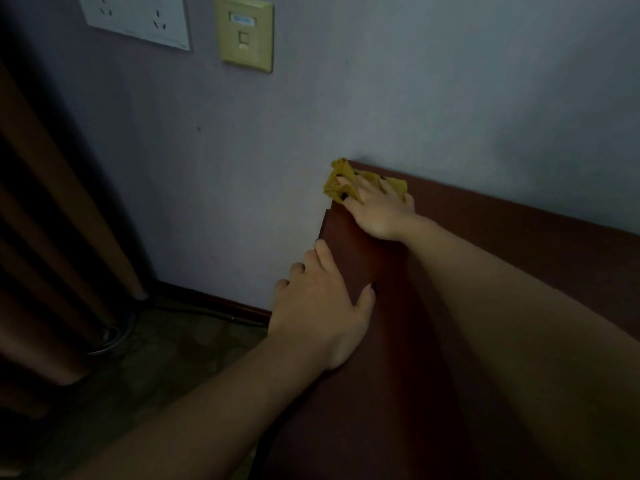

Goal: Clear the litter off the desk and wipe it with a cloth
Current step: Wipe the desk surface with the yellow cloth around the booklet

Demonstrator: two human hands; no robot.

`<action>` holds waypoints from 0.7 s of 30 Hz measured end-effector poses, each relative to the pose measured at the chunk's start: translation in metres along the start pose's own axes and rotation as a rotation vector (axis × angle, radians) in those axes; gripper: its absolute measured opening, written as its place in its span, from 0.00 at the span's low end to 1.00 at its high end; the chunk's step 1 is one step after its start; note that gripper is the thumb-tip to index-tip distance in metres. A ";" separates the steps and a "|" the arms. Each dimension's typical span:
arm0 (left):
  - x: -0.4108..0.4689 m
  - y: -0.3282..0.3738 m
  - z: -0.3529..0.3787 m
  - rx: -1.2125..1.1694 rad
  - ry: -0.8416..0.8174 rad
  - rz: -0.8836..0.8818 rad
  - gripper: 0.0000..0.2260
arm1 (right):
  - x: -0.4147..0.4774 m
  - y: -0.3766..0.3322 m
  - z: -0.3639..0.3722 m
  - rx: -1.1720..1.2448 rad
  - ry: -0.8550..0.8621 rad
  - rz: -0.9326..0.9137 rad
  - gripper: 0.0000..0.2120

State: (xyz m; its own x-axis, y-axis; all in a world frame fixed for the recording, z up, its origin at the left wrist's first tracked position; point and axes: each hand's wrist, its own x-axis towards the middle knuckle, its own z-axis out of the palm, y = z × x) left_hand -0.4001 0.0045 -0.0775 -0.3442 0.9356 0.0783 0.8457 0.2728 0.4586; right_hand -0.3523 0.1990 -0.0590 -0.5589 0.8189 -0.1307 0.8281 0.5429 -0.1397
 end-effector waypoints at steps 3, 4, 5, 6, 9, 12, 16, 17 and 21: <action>0.001 -0.001 0.000 -0.050 -0.001 0.005 0.33 | 0.019 0.008 -0.005 -0.012 0.035 0.045 0.25; 0.002 -0.001 -0.001 -0.065 -0.004 0.007 0.33 | 0.023 0.010 -0.007 -0.014 0.031 0.046 0.25; 0.002 -0.002 -0.001 -0.078 -0.008 0.011 0.32 | 0.026 0.013 -0.009 -0.014 0.023 0.043 0.25; 0.002 -0.001 -0.001 -0.093 -0.015 0.015 0.32 | 0.027 0.017 -0.011 -0.011 0.016 0.039 0.25; 0.001 -0.001 -0.003 -0.135 -0.033 0.023 0.32 | 0.022 0.029 -0.013 -0.001 0.024 0.057 0.25; 0.001 0.000 -0.004 -0.147 -0.044 0.018 0.32 | 0.004 0.045 -0.015 -0.004 0.032 0.134 0.25; 0.001 0.001 -0.006 -0.147 -0.055 -0.004 0.34 | -0.037 0.061 -0.014 -0.094 0.030 0.250 0.26; 0.001 0.002 -0.007 -0.144 -0.061 -0.011 0.34 | -0.048 0.063 -0.013 -0.115 0.020 0.255 0.26; -0.002 0.005 -0.010 -0.133 -0.064 -0.035 0.33 | -0.091 0.062 -0.008 -0.177 0.001 0.136 0.25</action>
State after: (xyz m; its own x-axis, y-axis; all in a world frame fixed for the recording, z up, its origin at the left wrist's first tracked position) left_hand -0.3998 0.0017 -0.0664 -0.3420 0.9397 0.0058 0.7711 0.2771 0.5732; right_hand -0.2502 0.1598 -0.0483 -0.4417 0.8869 -0.1356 0.8906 0.4517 0.0532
